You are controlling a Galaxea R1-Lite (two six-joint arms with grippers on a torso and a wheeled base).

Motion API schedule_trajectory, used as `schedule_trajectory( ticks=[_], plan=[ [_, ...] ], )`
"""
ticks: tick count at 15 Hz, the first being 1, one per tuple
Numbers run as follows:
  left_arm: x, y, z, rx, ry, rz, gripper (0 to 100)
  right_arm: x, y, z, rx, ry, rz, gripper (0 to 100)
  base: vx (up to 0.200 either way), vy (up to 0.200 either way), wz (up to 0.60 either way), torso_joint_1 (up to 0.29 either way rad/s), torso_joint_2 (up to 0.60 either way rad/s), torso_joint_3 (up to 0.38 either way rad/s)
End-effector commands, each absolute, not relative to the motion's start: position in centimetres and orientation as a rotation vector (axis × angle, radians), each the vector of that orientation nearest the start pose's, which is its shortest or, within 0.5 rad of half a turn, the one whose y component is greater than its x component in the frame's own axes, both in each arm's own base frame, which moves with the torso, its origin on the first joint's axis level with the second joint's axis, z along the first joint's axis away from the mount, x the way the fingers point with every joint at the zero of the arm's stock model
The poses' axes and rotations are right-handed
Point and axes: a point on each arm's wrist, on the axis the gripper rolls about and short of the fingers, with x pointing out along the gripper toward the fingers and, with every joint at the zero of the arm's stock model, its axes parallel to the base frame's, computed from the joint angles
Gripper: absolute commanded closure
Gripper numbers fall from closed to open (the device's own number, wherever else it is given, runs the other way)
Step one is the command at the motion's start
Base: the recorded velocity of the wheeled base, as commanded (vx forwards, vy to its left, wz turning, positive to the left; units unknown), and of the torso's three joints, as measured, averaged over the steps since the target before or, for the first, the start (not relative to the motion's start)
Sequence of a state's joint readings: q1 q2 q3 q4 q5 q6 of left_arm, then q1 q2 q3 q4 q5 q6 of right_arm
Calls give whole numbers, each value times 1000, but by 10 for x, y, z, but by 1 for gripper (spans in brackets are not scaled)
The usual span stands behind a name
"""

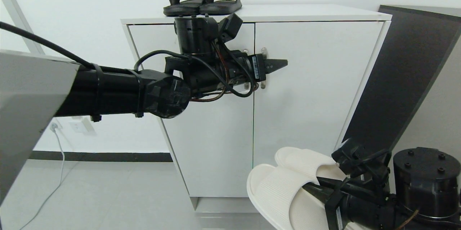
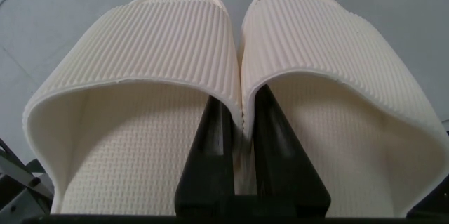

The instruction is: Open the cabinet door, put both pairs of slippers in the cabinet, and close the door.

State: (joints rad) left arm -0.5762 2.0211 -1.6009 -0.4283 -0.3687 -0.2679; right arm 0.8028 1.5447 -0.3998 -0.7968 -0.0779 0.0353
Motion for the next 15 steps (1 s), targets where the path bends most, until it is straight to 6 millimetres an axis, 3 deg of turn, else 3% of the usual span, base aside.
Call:
schedule_trajectory(
  ticks=[1,6,7,12,15],
  plan=[
    [347,-238,268,-248,122,-949,100,161,163,137,-117,335,709,100,0,0,0,0,0,0],
    [324,-239,267,-241,141,-980,100,159,162,135,-121,342,713,100,0,0,0,10,0,0],
    [309,-238,266,-238,136,-1001,100,155,159,132,-126,354,755,100,0,0,0,0,0,0],
    [277,-223,260,-230,135,-1021,100,143,152,131,-125,364,874,100,0,0,0,0,0,0],
    [242,-204,259,-216,130,-1042,100,141,151,127,-148,373,920,100,0,0,0,0,0,0]
  ],
)
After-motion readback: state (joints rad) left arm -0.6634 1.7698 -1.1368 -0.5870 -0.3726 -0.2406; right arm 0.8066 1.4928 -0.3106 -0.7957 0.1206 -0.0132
